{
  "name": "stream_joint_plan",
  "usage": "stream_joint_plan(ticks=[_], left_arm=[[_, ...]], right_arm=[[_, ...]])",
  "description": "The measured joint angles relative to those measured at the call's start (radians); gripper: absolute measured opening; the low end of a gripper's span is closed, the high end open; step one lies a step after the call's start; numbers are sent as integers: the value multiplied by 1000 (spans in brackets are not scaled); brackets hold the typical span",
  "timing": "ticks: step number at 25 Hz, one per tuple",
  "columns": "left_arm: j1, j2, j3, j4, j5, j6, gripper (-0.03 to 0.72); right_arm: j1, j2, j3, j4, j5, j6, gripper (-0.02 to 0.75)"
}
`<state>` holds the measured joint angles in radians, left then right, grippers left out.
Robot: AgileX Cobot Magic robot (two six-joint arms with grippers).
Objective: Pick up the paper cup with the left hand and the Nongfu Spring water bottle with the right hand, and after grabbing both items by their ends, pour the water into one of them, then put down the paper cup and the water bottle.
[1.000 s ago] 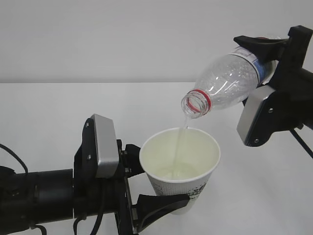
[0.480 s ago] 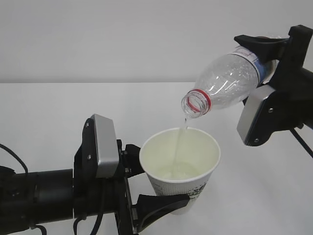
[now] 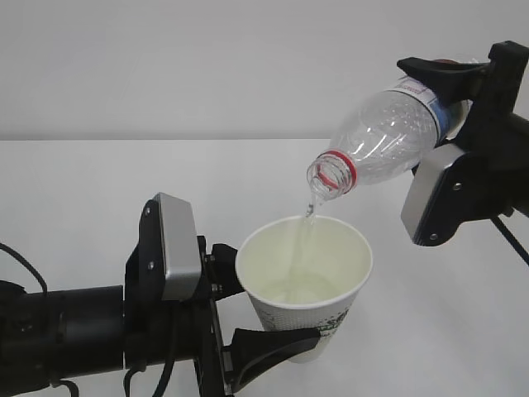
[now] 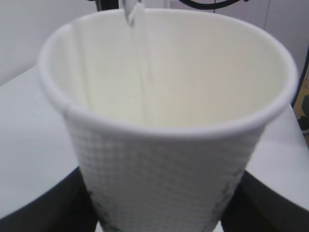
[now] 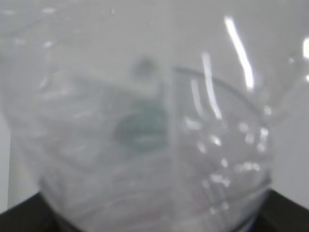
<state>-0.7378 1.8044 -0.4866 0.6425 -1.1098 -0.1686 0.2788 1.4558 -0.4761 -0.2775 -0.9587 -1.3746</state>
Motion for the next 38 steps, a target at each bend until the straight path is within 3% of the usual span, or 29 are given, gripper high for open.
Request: stream_joint_plan(ticks=[38], left_arm=[[0,2,0,0,2,0,492]], right_arm=[[0,0,0,4,-14,-13,497]])
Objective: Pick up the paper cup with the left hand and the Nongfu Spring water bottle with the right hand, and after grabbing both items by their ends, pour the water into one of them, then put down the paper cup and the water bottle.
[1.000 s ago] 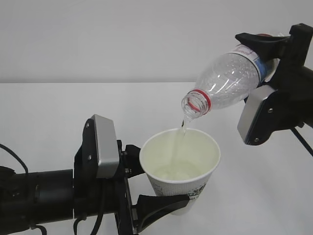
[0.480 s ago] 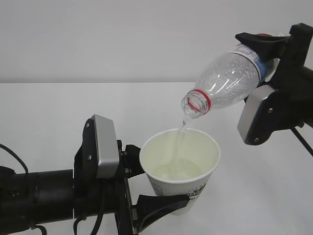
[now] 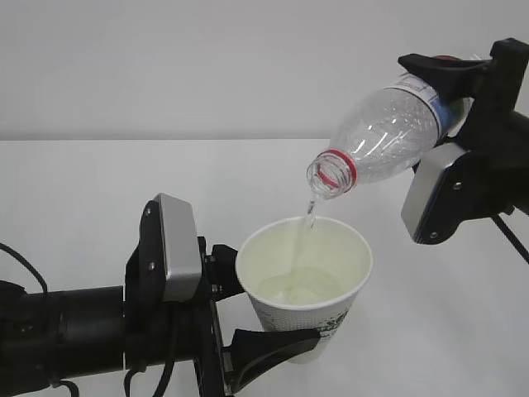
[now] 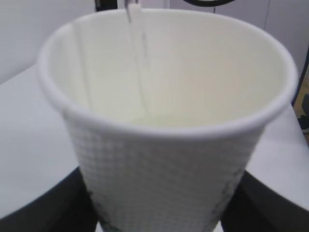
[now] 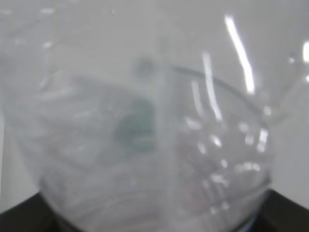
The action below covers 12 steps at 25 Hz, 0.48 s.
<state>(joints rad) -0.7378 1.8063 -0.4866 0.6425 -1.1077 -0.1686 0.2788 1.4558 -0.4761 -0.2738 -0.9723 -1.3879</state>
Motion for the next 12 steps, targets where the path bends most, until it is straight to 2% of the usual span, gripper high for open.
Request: stream_joint_plan(ticks=[12], left_arm=[[0,0,0,0,0,0,492]], right_arm=[[0,0,0,0,-2,-10,496]])
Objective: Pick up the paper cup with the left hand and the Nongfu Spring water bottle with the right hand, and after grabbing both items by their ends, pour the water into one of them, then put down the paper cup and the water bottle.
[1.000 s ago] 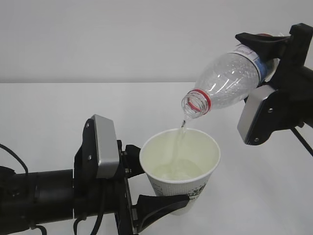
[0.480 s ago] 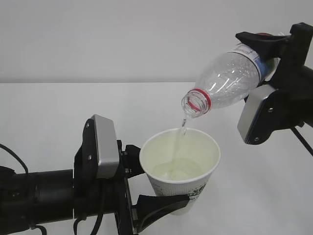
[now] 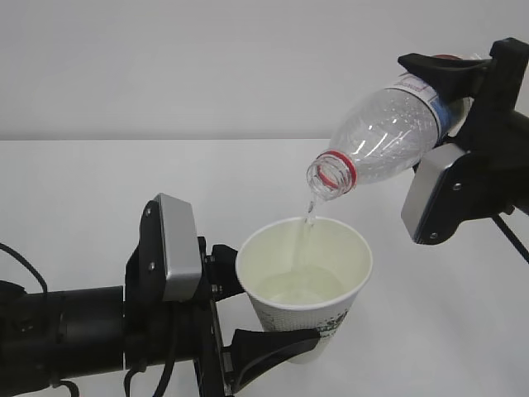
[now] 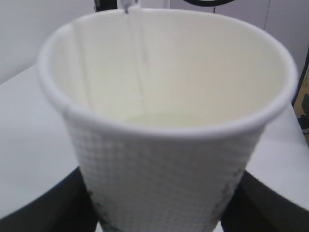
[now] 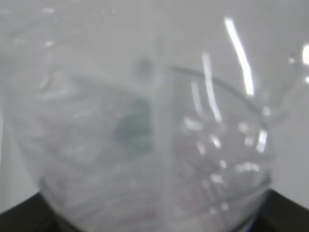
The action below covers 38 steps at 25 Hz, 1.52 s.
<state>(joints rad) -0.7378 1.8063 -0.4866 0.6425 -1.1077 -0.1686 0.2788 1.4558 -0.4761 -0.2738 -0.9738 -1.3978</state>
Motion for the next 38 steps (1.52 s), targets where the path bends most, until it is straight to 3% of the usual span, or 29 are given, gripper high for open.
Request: stream_joint_plan(ticks=[38], left_arm=[[0,4,0,-1,0,0,492]], right_arm=[[0,0,0,2,-7,-2,496]])
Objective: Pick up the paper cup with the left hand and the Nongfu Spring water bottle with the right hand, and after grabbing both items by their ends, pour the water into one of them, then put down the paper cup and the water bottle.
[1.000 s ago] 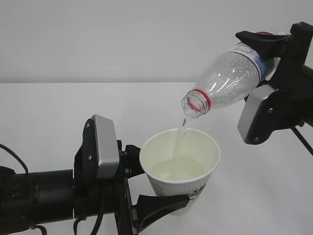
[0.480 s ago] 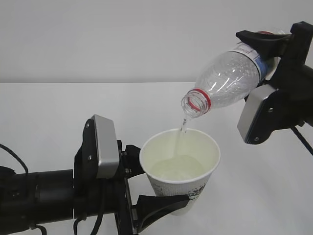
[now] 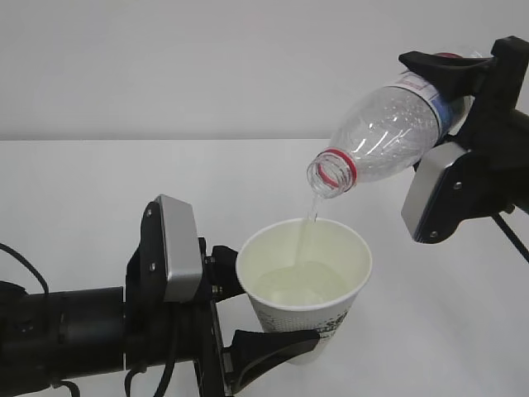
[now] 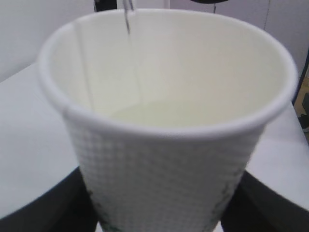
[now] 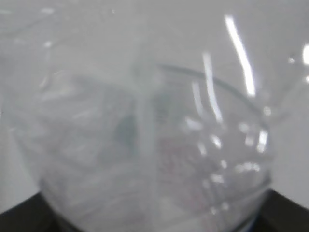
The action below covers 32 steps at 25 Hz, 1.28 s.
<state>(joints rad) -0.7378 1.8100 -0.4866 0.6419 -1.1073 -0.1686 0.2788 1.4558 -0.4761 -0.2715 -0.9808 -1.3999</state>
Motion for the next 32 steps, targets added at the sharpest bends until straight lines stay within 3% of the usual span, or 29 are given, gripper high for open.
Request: stream_joint_plan(ticks=[32], left_arm=[[0,0,0,-2,0,0,492]], right_arm=[[0,0,0,9,-1,0,496]])
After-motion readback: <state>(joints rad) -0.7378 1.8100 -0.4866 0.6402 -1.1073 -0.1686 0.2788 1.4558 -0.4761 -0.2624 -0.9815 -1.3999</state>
